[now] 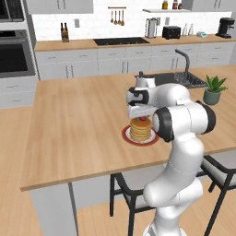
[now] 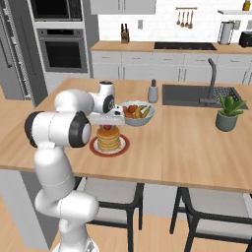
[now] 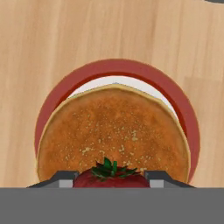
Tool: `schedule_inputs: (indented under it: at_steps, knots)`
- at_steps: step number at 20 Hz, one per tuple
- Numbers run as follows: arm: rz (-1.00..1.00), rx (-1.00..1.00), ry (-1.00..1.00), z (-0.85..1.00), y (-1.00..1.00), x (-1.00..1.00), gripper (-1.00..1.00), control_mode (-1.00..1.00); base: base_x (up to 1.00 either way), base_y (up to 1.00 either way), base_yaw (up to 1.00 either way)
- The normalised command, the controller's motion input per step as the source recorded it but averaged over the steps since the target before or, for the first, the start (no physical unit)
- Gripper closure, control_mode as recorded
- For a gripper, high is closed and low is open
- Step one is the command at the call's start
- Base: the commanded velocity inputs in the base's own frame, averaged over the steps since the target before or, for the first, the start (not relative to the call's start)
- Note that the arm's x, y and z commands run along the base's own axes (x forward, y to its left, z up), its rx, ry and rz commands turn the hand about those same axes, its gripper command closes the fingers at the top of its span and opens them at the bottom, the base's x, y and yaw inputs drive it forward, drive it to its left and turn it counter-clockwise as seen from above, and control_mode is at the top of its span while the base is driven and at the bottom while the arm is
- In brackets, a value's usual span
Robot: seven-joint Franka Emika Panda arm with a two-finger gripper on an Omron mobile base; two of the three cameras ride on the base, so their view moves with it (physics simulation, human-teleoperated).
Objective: Take the strawberry from the fridge and place it on top of the pancake, located on the dining counter.
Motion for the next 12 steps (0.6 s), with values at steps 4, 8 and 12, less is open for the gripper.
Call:
schedule_inputs:
  at_steps: [4, 8, 12]
  knots:
    - [0.0, 0.0, 0.01, -0.12, 0.0, -0.14, -1.0, -1.0, 0.0, 0.0, 0.0]
    - [0.0, 0.0, 0.0, -0.01, 0.0, 0.0, -1.0, -1.0, 0.0, 0.0, 0.0]
    - [0.0, 0.0, 0.0, 0.05, 0.0, 0.0, -1.0, -1.0, 0.0, 0.0, 0.0]
